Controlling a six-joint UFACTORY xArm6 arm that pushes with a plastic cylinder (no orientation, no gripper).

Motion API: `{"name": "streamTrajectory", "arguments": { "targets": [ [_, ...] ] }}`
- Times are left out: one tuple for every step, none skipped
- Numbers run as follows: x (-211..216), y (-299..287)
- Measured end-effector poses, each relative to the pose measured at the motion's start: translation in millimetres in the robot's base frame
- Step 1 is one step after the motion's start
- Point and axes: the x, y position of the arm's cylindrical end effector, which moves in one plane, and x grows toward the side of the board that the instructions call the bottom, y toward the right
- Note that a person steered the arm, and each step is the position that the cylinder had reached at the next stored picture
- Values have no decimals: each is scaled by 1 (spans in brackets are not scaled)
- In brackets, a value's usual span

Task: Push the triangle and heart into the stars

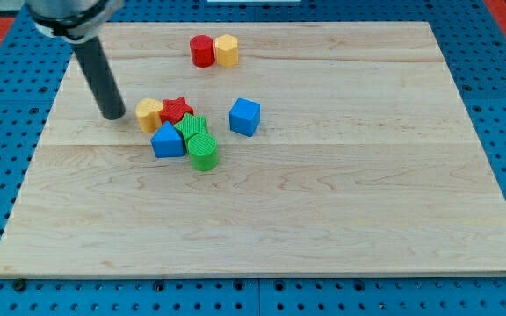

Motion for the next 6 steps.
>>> {"name": "streamTrajectory", "arguments": {
  "targets": [
    [21, 15],
    [45, 6],
    [105, 13],
    [110, 52],
    [85, 59],
    [77, 80]
  ]
}}
